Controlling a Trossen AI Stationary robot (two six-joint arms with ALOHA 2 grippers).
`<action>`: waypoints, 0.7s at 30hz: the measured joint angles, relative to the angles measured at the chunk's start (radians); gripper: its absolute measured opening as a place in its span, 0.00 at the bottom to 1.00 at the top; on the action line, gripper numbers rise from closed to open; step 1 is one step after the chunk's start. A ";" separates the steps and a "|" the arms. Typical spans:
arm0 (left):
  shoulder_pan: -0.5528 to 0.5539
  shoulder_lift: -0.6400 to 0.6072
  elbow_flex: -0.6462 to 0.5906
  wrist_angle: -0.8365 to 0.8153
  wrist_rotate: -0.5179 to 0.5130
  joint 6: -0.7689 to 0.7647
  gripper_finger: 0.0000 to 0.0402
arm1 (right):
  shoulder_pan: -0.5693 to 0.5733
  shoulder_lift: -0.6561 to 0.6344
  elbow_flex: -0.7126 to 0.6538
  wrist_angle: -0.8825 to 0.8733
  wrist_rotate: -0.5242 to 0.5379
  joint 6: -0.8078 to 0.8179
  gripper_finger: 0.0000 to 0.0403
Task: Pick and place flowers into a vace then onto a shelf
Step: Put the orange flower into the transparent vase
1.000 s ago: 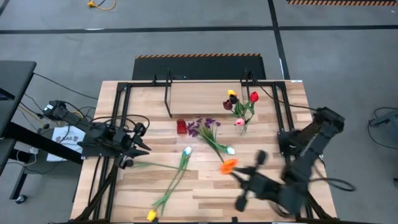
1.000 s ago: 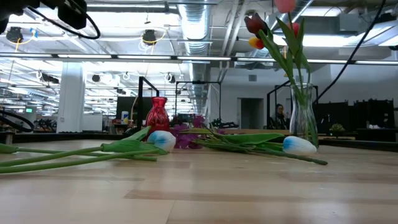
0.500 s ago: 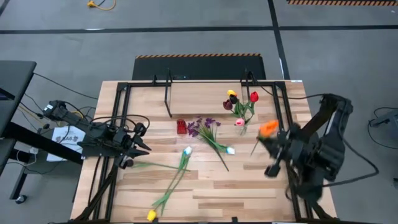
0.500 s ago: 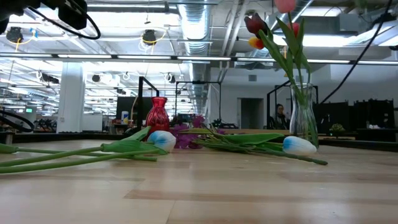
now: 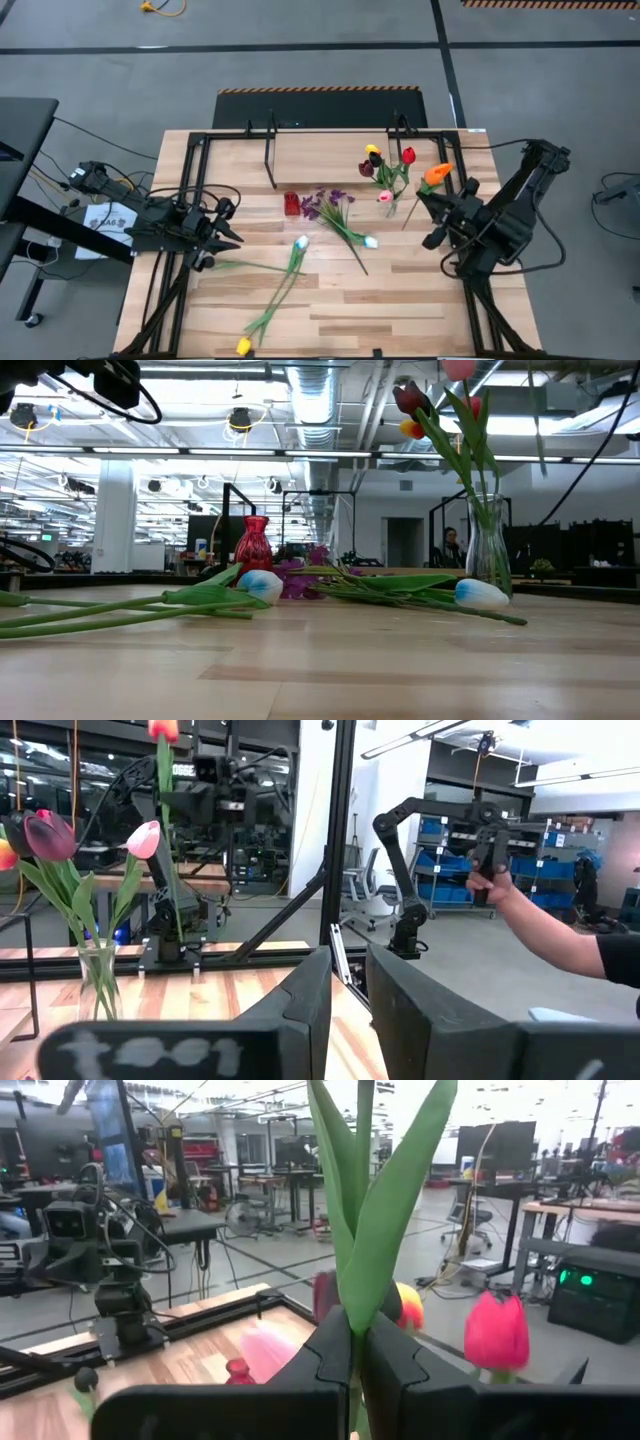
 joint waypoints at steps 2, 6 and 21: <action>0.000 0.000 0.000 -0.007 0.000 0.000 0.14 | 0.000 -0.033 -0.049 0.024 0.000 0.000 0.00; 0.000 0.000 0.000 -0.008 -0.001 0.000 0.14 | -0.007 -0.082 -0.098 0.039 0.001 -0.010 0.00; 0.000 0.000 0.000 -0.009 -0.009 0.000 0.14 | -0.124 -0.170 -0.115 0.028 0.004 -0.068 0.00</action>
